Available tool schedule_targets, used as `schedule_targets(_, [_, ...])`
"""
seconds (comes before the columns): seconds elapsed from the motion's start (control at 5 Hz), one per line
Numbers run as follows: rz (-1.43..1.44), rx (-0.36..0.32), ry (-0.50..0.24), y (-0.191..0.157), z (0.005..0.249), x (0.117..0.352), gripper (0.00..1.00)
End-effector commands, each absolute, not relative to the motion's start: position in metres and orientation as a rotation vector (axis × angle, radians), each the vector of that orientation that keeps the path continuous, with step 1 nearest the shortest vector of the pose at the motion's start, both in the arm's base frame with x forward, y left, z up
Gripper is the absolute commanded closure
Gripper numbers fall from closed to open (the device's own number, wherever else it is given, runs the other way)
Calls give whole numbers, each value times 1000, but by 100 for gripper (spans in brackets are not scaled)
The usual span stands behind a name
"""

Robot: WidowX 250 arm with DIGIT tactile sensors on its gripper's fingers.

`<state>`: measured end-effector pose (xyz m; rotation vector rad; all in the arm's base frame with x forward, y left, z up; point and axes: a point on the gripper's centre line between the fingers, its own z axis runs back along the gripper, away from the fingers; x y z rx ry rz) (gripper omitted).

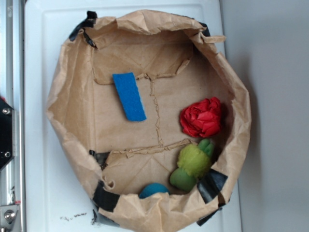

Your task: Grab the blue sponge.

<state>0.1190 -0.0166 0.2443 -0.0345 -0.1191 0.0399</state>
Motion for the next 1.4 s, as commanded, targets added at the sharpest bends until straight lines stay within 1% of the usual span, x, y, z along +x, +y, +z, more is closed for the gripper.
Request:
schedule_targets(0.0, [40, -34, -119, -17, 244, 119, 0])
schedule_targets(0.2, [233, -38, -104, -16, 237, 169, 0])
schedule_targets(0.4, [455, 24, -118, -10, 224, 218, 0])
schedule_targets(1.0, [455, 24, -118, -10, 224, 218, 0])
schedule_targets(1.2, [560, -2, -113, 10, 200, 232, 0])
